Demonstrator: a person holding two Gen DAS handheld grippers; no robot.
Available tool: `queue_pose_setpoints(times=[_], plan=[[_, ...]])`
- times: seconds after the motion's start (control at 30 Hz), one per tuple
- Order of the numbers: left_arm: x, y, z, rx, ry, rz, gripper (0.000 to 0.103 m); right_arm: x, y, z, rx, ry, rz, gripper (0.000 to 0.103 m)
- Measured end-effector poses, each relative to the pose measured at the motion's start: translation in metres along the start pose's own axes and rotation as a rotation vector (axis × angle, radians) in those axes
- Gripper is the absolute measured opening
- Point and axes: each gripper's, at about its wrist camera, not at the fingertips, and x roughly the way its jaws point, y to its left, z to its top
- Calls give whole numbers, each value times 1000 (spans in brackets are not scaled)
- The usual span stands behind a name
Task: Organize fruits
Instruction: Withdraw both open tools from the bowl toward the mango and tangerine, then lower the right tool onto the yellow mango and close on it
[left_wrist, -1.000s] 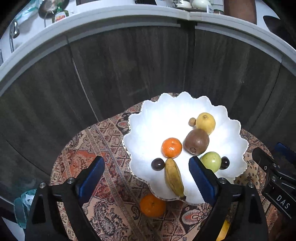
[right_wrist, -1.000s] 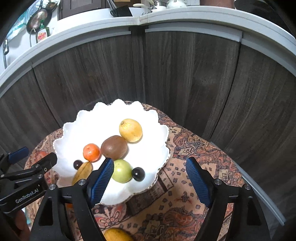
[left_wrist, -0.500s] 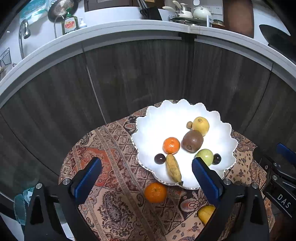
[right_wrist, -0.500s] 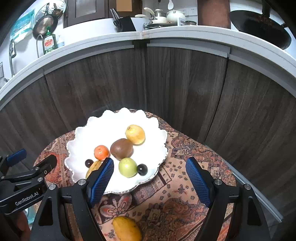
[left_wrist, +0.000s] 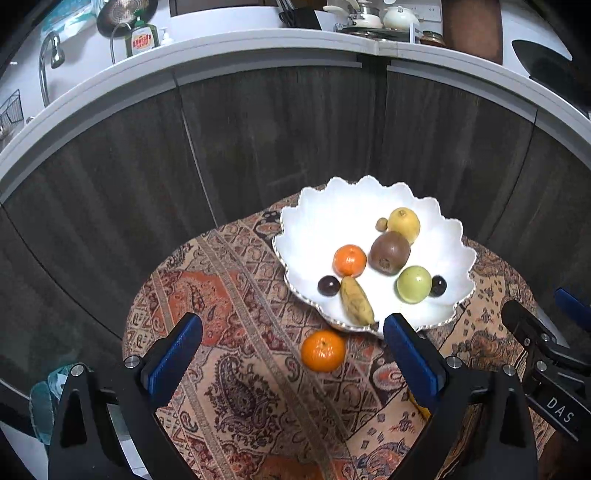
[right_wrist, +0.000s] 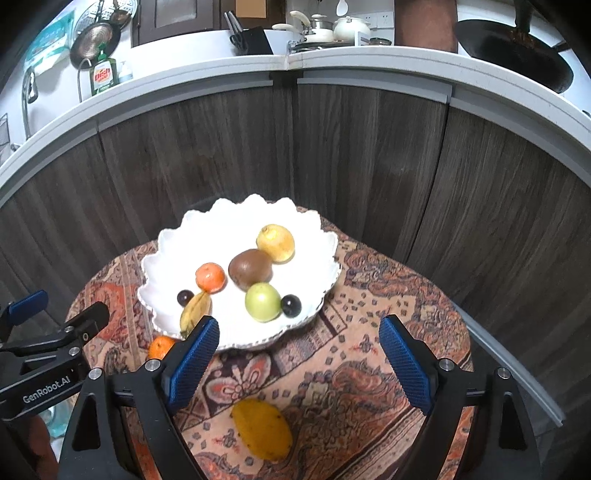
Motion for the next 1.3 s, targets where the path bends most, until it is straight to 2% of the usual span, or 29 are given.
queue_pose_setpoints(times=[0.3,0.8,1.07,1.23,1.3], plan=[[12,8,-27,-20,47,-13,100,14,9,-25,-14,42,8,89],[36,25,-78,-97,111,22,100,44,28,-71,-99,98,59,89],[44,26,-92,-101,138,20,100,55,34,-87,-140,117,64,88],[48,22,-97,-91,149,17,100,67,31,-96,-139,154,79,72],[51,20,-99,-86,156,17,100,71,30,-99,-139,165,80,72]])
